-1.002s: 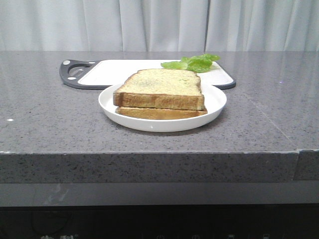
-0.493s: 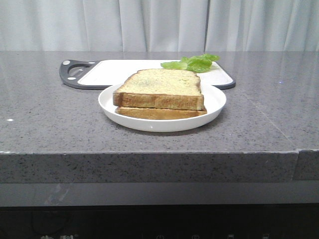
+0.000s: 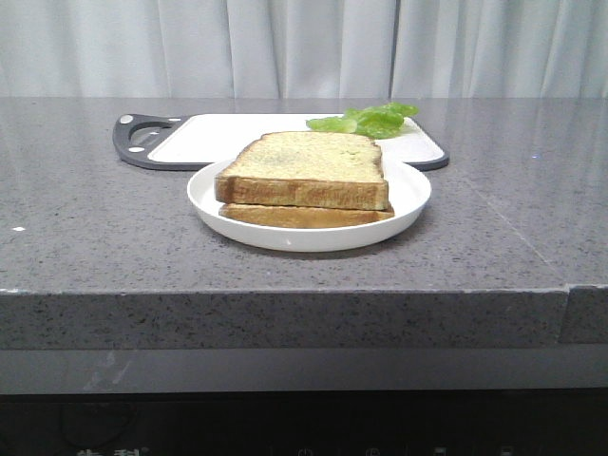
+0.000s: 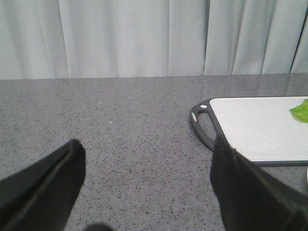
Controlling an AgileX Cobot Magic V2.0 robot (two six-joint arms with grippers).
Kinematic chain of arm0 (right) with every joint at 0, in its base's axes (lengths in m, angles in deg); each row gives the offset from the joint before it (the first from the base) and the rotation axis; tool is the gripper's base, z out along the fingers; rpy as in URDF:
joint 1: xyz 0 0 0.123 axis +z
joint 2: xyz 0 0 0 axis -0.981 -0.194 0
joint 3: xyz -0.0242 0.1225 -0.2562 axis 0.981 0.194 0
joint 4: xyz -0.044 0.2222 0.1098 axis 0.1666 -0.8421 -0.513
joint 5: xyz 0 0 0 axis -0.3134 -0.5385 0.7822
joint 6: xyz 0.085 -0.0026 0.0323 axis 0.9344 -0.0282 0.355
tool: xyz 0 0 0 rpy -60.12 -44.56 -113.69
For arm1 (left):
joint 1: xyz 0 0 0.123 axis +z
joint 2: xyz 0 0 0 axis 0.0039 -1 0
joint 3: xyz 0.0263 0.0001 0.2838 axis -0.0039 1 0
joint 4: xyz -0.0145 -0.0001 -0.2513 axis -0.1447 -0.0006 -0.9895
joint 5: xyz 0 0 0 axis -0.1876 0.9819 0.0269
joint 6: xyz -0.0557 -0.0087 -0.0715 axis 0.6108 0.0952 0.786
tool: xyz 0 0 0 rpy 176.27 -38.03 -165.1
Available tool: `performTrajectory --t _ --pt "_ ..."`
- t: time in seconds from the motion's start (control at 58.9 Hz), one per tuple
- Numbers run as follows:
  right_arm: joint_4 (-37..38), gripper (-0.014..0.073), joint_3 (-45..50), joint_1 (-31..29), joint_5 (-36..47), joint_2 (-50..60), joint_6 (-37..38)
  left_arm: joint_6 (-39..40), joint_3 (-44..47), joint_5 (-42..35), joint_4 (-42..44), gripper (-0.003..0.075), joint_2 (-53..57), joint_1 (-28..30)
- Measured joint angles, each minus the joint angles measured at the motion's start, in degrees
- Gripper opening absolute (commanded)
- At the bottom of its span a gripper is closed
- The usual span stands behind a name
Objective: Left arm grabs bread, right arm adds lettuce
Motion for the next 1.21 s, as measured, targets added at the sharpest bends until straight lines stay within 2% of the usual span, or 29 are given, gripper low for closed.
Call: performTrajectory --t 0.153,0.34,0.493,0.662,0.883,1.206 --pt "0.00 0.0487 0.00 0.00 0.02 0.00 0.00 0.00 -0.69 1.06 -3.97 0.0566 -0.29 0.00" --pt "0.00 0.0487 0.00 0.00 0.12 0.00 0.00 0.00 -7.70 11.62 -7.87 0.0566 -6.27 -2.92" --pt "0.00 0.0487 0.00 0.00 0.12 0.00 0.00 0.00 -15.62 18.26 -10.40 0.0566 -15.65 -8.40" --pt "0.00 0.0487 0.00 0.00 0.12 0.00 0.00 0.00 -22.99 20.15 -10.63 0.0566 -28.07 -16.72" --pt "0.00 0.0487 0.00 0.00 0.12 0.00 0.00 0.00 -31.64 21.28 -11.01 0.0566 -42.99 -24.55" --pt "0.00 0.0487 0.00 0.00 0.12 0.00 0.00 0.00 -43.43 26.05 -15.52 0.0566 -59.27 -26.59"
